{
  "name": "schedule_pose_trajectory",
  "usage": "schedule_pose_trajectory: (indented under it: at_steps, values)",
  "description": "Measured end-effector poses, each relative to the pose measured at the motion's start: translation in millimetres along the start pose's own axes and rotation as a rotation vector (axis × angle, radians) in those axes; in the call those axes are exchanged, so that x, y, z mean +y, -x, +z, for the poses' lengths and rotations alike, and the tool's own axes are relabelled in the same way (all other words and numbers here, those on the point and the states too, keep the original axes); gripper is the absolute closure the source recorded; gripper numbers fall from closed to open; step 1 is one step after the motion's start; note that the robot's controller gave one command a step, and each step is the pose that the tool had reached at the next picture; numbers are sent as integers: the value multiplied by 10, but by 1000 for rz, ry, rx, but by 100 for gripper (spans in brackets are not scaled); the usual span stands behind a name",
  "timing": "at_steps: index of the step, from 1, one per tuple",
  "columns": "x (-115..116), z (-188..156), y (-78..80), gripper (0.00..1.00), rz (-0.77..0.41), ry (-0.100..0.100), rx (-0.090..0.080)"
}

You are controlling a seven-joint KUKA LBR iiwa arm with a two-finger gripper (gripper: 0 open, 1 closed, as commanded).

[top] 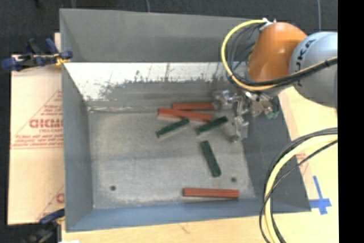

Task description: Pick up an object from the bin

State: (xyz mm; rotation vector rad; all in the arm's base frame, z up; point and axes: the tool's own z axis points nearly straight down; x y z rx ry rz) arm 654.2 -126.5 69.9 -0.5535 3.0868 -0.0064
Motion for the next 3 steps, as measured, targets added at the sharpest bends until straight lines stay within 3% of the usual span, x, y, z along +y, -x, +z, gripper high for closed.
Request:
schedule_pose_trajectory:
  at_steps: [1, 2, 3]
  values:
    - [-3, -54, 22, 100, 2, -2, -8]
    - [-4, -54, 22, 100, 2, -2, -8]
    - [-143, -1442, -363, 100, 21, 1, 0]
